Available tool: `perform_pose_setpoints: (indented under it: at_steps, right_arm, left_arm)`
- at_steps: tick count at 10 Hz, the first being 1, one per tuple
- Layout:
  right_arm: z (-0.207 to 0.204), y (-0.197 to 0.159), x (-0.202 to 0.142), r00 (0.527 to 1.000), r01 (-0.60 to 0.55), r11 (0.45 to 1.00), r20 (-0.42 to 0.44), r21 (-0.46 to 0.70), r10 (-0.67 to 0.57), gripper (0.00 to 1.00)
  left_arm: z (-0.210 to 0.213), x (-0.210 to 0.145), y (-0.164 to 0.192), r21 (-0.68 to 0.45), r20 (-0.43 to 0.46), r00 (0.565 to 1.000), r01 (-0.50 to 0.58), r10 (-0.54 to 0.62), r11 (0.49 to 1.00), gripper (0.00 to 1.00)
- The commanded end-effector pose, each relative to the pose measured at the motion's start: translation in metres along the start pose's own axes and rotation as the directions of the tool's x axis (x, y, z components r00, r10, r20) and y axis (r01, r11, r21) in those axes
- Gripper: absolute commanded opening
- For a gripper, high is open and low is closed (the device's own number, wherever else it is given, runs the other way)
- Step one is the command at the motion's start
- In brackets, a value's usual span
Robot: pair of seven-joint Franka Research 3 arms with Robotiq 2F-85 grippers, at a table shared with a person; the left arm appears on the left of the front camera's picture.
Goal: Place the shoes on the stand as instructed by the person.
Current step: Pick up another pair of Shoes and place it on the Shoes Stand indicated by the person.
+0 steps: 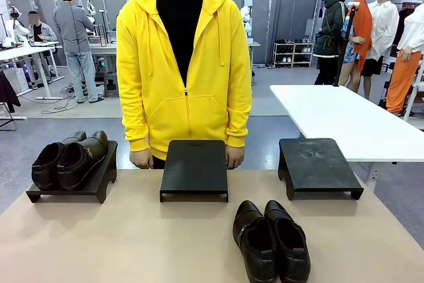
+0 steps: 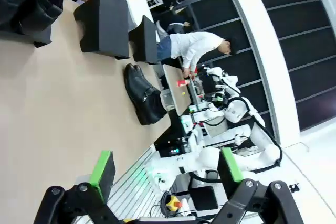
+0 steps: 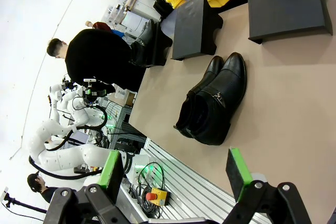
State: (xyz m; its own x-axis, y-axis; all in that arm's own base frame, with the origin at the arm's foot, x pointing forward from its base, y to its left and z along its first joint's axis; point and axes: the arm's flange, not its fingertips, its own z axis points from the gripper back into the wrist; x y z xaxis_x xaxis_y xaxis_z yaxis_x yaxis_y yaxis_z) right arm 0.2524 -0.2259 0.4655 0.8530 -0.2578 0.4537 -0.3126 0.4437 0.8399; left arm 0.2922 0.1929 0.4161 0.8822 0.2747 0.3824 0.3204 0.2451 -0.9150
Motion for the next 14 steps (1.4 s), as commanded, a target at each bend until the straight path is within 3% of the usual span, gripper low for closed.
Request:
perform_pose_setpoints:
  at_steps: [1,3,4,14]
  right_arm:
    - [0.002,0.001,0.000,1.000,-0.016,1.000,0.005,0.012,0.016,1.00]
    - [0.002,0.001,0.000,1.000,-0.016,1.000,0.005,0.012,0.016,1.00]
    - [0.002,0.001,0.000,1.000,-0.016,1.000,0.005,0.012,0.016,1.00]
    - [0.002,0.001,0.000,1.000,-0.016,1.000,0.005,0.012,0.016,1.00]
  left_arm:
    - [0.004,0.016,0.008,-0.020,-0.022,1.000,0.004,-0.005,1.000,1.00]
    - [0.005,0.029,0.003,-0.016,-0.023,1.000,-0.002,0.002,1.000,1.00]
    - [-0.001,0.007,0.013,-0.016,-0.015,1.000,-0.020,0.020,1.000,1.00]
    - [-0.001,0.007,0.013,-0.016,-0.015,1.000,-0.020,0.020,1.000,1.00]
